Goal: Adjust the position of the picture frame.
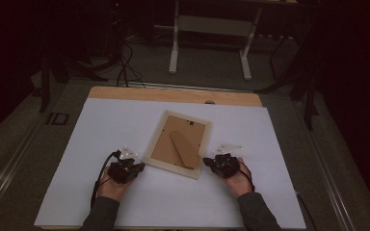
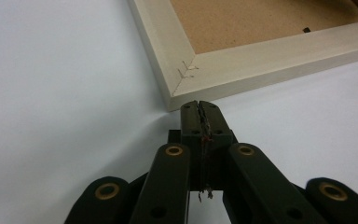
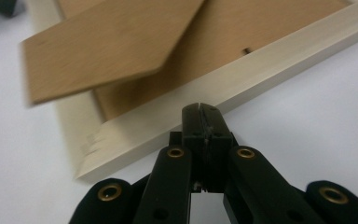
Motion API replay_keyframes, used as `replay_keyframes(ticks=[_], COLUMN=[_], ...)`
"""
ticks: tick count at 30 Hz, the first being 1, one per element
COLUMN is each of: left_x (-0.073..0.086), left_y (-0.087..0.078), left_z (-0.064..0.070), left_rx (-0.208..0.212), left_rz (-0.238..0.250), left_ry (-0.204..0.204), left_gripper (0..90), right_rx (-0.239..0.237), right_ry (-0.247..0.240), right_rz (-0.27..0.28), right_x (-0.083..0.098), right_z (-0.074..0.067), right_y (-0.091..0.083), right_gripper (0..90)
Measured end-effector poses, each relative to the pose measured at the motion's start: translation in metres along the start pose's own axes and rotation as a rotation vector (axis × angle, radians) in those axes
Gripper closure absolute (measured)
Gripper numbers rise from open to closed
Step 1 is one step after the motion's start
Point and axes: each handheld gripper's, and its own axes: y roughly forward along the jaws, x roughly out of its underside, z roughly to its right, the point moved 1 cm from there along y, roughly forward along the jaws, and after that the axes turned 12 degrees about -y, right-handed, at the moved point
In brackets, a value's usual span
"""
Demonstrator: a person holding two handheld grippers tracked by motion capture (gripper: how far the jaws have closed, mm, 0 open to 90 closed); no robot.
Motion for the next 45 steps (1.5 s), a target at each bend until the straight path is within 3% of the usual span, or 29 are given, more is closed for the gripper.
replay_keyframes(ticks=[7,16,26,32,38,45], left_x=[-0.003,-0.003,-0.003,-0.004,-0.005,-0.009], left_y=[0.006,0.006,0.007,0.008,0.009,0.011], left_z=[0.006,0.007,0.007,0.007,0.006,0.005], left_rx=[-0.004,-0.005,-0.006,-0.011,-0.017,-0.025], left_rz=[-0.010,-0.008,-0.004,-0.003,0.002,0.005], left_ry=[0.024,0.025,0.019,0.021,0.018,0.001], left_gripper=[90.0,90.0,90.0,90.0,90.0,90.0], right_rx=[0.046,0.075,0.079,0.094,0.103,0.101], right_ry=[0.013,0.026,0.072,0.011,-0.018,-0.010], right_rz=[0.015,0.020,0.018,-0.051,-0.087,-0.091], right_x=[-0.014,-0.036,-0.039,-0.047,-0.050,-0.046], right_z=[0.017,0.031,0.042,0.038,0.036,0.035], right_y=[0.009,0.030,0.048,0.052,0.051,0.047], right_gripper=[89.9,90.0,90.0,90.0,90.0,90.0])
